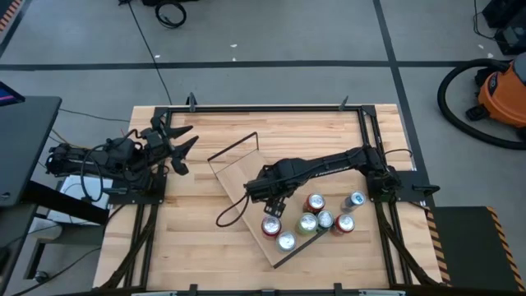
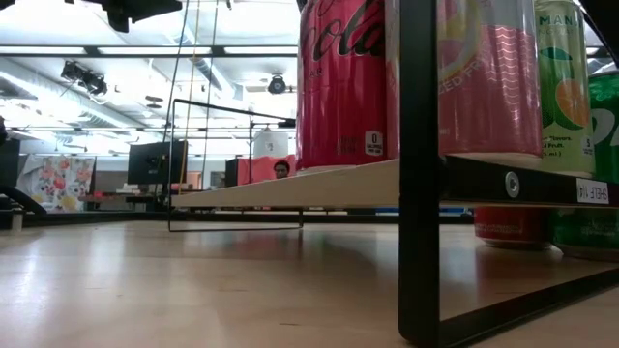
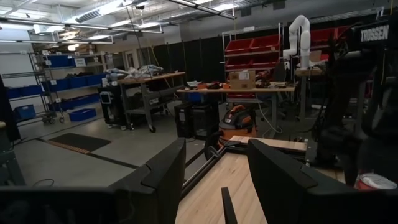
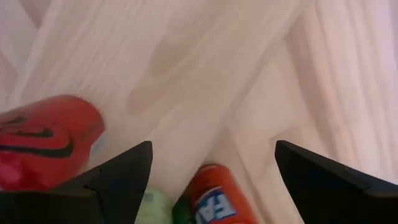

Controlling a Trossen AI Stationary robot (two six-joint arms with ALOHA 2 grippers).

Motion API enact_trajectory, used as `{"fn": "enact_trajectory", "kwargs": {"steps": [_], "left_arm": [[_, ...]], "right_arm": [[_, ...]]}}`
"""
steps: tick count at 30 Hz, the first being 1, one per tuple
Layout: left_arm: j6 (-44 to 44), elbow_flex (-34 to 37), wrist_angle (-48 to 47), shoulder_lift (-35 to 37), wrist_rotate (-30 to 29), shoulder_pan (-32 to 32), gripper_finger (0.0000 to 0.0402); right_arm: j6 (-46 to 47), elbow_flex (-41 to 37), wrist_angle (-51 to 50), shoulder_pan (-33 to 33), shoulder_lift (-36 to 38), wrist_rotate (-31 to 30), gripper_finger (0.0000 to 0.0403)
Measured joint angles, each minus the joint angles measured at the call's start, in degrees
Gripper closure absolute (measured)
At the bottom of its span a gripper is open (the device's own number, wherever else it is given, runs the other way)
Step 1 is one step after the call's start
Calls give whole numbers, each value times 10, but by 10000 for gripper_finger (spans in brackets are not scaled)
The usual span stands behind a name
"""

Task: Place canned beverage on shelf
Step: Put the blue soda can on the shelf

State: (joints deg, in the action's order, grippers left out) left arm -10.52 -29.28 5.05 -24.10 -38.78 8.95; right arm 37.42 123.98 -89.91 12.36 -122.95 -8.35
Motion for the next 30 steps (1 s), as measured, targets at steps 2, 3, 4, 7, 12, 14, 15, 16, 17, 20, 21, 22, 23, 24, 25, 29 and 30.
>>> {"fn": "enact_trajectory", "kwargs": {"steps": [2, 3, 4, 7, 12, 14, 15, 16, 17, 20, 21, 22, 23, 24, 25, 29, 30], "left_arm": [[0, 0, -2, 0, 0, 0, 219], [0, 0, -3, 0, 0, 0, 219], [0, 0, -5, 0, 0, 0, 219], [7, 0, -10, 0, 0, 0, 219], [15, 0, -13, 0, 0, 0, 219], [15, 0, -13, 0, 0, 0, 219], [15, 0, -13, 0, 0, 0, 219], [16, 0, -13, 0, 0, 0, 219], [19, 0, -13, 0, 0, 0, 219], [20, 0, -13, 0, 0, 0, 219], [20, 0, -13, 0, 0, 0, 219], [20, 0, -13, 0, 0, 0, 219], [20, 0, -13, 0, 0, 0, 219], [20, 0, -13, 0, 0, 0, 219], [20, 0, -13, 0, 0, 0, 219], [20, 0, -13, 0, 0, 0, 219], [20, 0, -13, 0, 0, 0, 219]], "right_arm": [[-12, 0, -1, -2, 8, -14, 53], [-18, 0, 0, -4, 12, -23, 53], [-23, -4, 1, -5, 18, -30, 53], [-25, -25, 0, -9, 46, -49, 53], [9, -105, -1, -12, 114, -74, 53], [35, -146, -1, -10, 144, -79, 53], [49, -168, 0, -8, 161, -80, 53], [64, -190, 0, -6, 176, -81, 53], [78, -211, 1, -3, 192, -80, 53], [124, -271, 3, 8, 236, -60, 53], [140, -289, 3, 12, 249, -50, 53], [158, -305, 3, 16, 262, -39, 53], [178, -320, 0, 21, 275, -28, 53], [197, -335, -1, 26, 288, -19, 53], [213, -350, -1, 31, 300, -9, 53], [272, -412, -1, 51, 350, 17, 53], [287, -429, -1, 55, 362, 23, 53]]}}
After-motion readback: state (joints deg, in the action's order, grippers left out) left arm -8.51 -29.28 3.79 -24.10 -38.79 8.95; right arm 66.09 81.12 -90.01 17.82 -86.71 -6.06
